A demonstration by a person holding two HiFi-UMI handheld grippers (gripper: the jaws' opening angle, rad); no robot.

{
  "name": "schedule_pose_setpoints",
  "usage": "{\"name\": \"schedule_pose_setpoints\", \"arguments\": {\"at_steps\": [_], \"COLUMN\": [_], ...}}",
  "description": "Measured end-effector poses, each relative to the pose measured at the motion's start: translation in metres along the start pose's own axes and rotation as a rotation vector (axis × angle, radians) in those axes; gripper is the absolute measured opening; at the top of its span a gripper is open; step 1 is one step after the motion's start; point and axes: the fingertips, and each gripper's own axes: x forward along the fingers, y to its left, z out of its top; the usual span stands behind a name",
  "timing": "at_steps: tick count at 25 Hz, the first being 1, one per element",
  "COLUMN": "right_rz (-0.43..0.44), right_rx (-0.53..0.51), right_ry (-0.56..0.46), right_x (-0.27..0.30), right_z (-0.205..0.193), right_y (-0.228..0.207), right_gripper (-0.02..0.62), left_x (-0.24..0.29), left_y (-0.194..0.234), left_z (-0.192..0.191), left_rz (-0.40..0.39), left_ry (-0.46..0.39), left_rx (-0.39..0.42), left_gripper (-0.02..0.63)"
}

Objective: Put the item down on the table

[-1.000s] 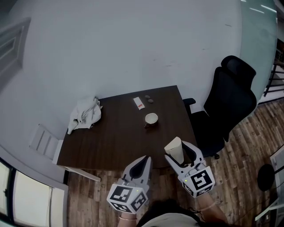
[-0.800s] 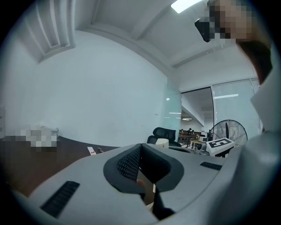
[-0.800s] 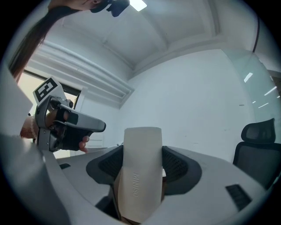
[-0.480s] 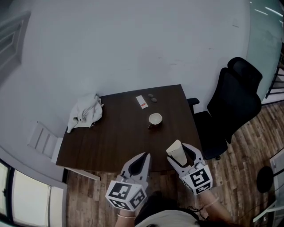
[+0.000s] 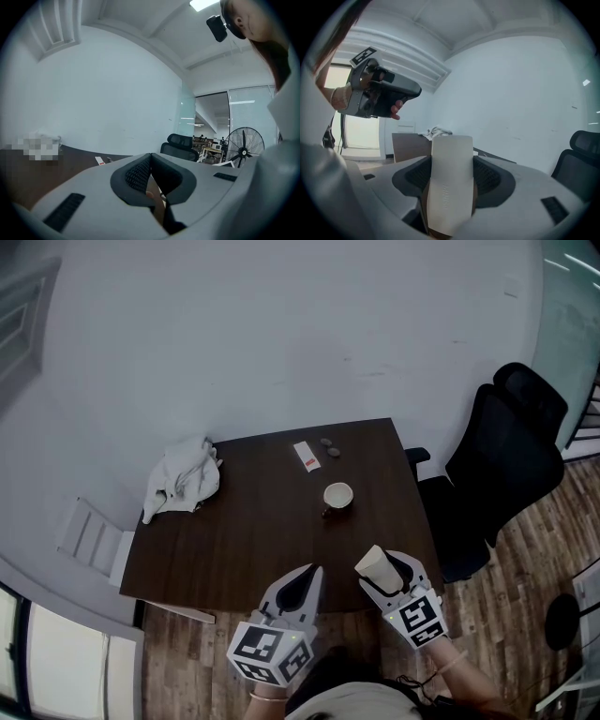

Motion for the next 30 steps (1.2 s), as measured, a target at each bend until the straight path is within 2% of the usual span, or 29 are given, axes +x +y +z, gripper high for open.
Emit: {"name": "schedule_pose_setpoints", "arguments": {"at_steps": [11, 30], "right_rz": [0.074, 0.171], "right_rx": [-0.104, -0.177], "right_ry": [0.189, 0.352], "right_x": [0.052, 0.095], "right_z": [-0.053, -0.109], "right_y": [0.002, 0.020], "right_gripper": [0.281, 0.281], "left_x": [0.014, 0.013], "left_y": [0.034, 0.052], "left_z": [0.005, 0.002], "left_rz": [0.007, 0.012], "left_ry": [0.009, 0.029], "left_rx": [-0.011, -0.021], "left_gripper": [0.018, 0.017]}}
